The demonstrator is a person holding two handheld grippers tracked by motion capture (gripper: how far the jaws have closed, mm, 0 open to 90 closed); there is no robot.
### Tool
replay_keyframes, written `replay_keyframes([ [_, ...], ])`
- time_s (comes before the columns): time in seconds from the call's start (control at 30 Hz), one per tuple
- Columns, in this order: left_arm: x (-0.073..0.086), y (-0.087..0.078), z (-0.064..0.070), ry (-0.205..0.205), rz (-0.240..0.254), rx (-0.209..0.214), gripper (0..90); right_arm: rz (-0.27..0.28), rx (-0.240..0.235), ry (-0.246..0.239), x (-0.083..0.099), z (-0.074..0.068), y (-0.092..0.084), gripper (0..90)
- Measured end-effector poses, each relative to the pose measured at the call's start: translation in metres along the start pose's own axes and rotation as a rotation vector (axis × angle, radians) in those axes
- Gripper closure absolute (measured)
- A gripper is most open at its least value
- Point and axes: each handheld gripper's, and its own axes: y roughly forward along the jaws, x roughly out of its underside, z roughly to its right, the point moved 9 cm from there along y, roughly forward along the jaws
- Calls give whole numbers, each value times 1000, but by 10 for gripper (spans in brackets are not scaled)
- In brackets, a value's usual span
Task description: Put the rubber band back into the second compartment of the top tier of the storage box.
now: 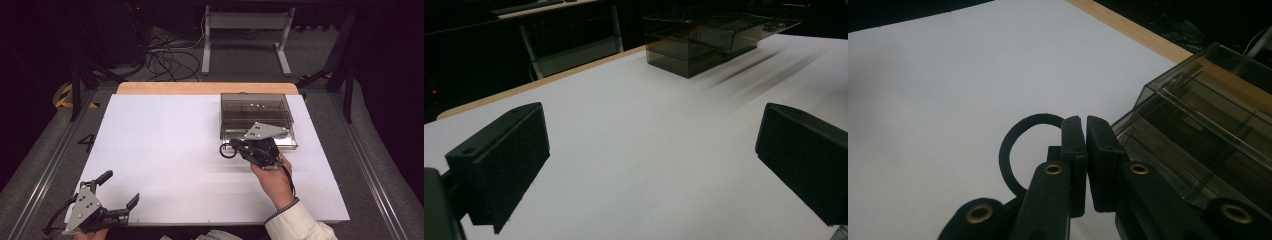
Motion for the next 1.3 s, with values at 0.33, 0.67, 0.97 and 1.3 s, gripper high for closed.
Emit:
replay_keyframes([
  [0.33,0,0,0,4,-1,1,16,-11,51,27,6,20,-11,870],
  [0.67,0,0,0,4,-2,3,17,-22,99,63,14,41,-16,870],
  [0.97,0,0,0,4,-2,2,17,-31,149,89,21,58,-21,870],
  [1.3,0,0,0,4,-3,2,17,-44,197,104,28,72,-23,870],
])
